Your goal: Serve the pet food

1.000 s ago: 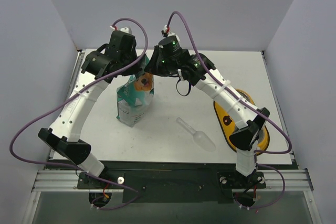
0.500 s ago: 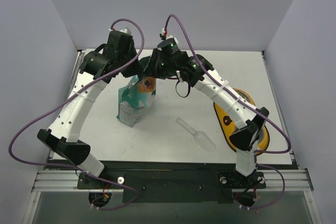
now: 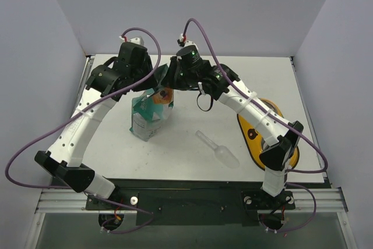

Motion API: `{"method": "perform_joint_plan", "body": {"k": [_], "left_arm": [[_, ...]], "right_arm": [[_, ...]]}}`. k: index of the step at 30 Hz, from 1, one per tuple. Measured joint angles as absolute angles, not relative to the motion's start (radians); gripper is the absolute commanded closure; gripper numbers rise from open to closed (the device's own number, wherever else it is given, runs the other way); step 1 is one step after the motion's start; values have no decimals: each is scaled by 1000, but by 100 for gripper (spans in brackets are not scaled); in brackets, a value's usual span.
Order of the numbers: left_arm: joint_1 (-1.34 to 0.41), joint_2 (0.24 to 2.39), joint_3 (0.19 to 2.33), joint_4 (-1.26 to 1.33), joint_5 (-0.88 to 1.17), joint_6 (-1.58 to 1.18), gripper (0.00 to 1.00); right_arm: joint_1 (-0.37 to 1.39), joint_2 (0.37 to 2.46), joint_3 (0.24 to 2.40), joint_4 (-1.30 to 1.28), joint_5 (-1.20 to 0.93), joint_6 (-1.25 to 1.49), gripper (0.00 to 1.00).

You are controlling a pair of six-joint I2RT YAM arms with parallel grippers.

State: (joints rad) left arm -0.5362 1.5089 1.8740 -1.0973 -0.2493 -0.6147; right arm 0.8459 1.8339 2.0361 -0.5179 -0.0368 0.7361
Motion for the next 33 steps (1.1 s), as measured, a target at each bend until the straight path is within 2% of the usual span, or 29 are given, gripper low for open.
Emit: {"method": "perform_joint_plan", "body": {"k": [2,3,4,5,7,16,23,25,27,29,33], "left_arm": [[-536,1492,1850,-1088,-265,-610,53],[-536,1489,1846,-1088,-274,-606,59],[-536,1489,1846,-1088,-282,-598,69],[-536,1489,1846,-1087,-287,-591,87],[-537,1496,1860,-1095,-303,-575,100],[-540,1607,2151,-1263,-474,-535,100],[-539,1656,2308,-1437,-542,-529,100],[-539,1651,2288,-1441,-536,-530,89],[-539,1634,2232,-1411,-530,-533,61],[-539,1588,2132,-1343,-523,-547,52],[-535,1515,2037,-1305,-515,-545,48]], "right_arm": [[844,1832,2032,-513,-44,739,100],[844,1832,2029,-509,-45,740,100],[844,1832,2027,-506,-45,742,100],[844,1832,2024,-503,-46,743,100],[844,1831,2017,-503,-49,744,100],[849,1813,1987,-503,-50,731,100],[849,1872,2139,-556,-93,724,100],[848,1880,2148,-567,-96,725,100],[845,1882,2147,-574,-103,726,100],[843,1882,2147,-585,-102,724,100],[836,1882,2147,-591,-107,724,100]]}}
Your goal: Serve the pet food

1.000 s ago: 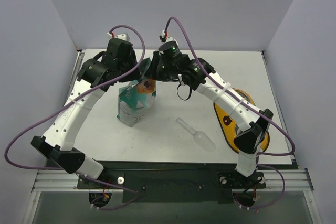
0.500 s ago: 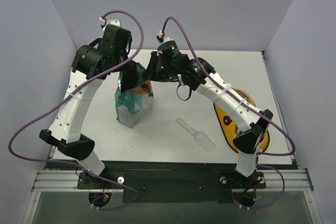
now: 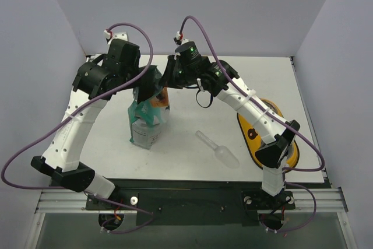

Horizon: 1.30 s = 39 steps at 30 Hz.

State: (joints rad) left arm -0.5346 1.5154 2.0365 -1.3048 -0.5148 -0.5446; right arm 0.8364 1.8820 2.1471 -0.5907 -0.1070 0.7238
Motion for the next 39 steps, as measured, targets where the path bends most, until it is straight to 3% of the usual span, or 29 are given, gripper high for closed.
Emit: {"method": "perform_joint_plan", "body": {"k": [3,7,15,16,18,19,21,25,34,39], "left_arm": [[-533,1484,2017,-1298,-515,-542,48],[-532,1496,2037,-1297,-491,-531,57],[-530,1557,2044,-1312,-406,-557,51],[-530,1557,2038,-1317,-400,-562,55],[-529,1559,2035,-1330,-390,-567,75],[-528,1559,2035,-1336,-386,-564,90],[-528,1559,2035,-1341,-385,-564,100],[-523,1579,2077,-1370,-411,-563,100],[-485,1775,2402,-1549,-554,-560,100],[-472,1783,2442,-1563,-605,-535,100]], "right_arm": [[837,1882,2147,-591,-111,719,100],[836,1882,2147,-590,-112,707,100],[836,1882,2146,-591,-112,701,100],[836,1882,2146,-591,-112,701,100],[836,1881,2144,-591,-110,701,100],[836,1881,2141,-591,-108,701,100],[836,1881,2136,-591,-105,701,100],[836,1881,2135,-592,-104,703,100],[830,1948,2240,-617,-119,758,100],[831,1996,2299,-588,-136,816,100]]}}
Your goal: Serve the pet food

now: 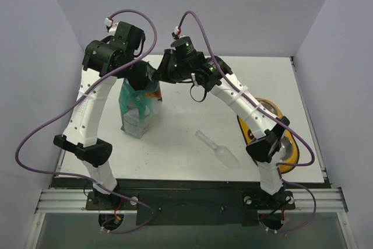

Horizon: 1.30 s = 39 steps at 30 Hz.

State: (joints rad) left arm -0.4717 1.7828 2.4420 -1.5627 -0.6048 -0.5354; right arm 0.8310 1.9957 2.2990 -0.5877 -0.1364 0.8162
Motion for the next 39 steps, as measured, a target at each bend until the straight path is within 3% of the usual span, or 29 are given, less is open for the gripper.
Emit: {"method": "perform_joint_plan", "body": {"k": [6,12,23,29,36,39], "left_arm": [[-484,1705,2278,-1499,-601,-540,100],[-525,1581,2060,-1338,-443,-595,100],[-530,1547,1987,-1248,-258,-616,100],[-530,1512,1922,-1195,-227,-633,100],[-521,1493,1896,-1169,-235,-647,100],[-519,1490,1895,-1169,-233,-648,100]], "right_arm": [[833,1967,2200,-571,-125,835,100],[840,1931,2191,-728,-22,809,100],[857,1858,2177,-873,40,727,100],[857,1838,2172,-902,26,710,88],[852,1627,2024,-894,-7,672,57],[852,1589,2022,-862,-16,669,52]]}}
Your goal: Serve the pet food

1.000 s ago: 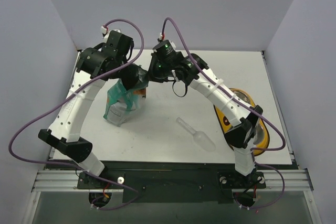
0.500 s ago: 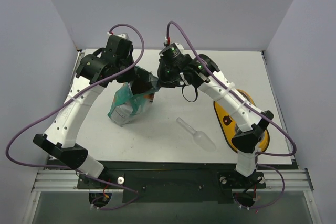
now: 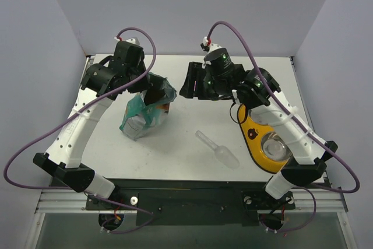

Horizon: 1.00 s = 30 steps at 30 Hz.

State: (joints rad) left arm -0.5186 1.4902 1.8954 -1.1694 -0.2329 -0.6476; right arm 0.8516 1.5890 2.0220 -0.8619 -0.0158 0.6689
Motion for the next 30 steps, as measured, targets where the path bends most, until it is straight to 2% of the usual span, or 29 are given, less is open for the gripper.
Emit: {"method": "perform_joint_plan", "body": {"k": [7,11,13,14,15,18,22,30], "left_arm": [[-517,1490,1893,-1170,-199,-666,100],[-517,1489,1893,-1171,-192,-673,100],[-517,1489,1893,-1172,-187,-673,100],[-517,1489,1893,-1173,-185,-674,100],[-517,1489,1893,-1173,-183,-674,100],[-516,1489,1892,-1173,-182,-675,100],[-511,1484,1876,-1160,-188,-678,100],[-512,1470,1875,-1160,-213,-700,100]], "right_arm": [[864,1666,2023,-740,-22,708,50],[889,1745,2026,-731,43,714,51],[901,1779,2037,-748,83,709,70],[906,1793,2041,-757,97,703,93],[910,1802,2048,-770,107,701,100],[914,1837,2128,-833,116,717,100],[925,1919,2366,-915,116,748,100],[915,1887,2339,-865,90,827,100]]}}
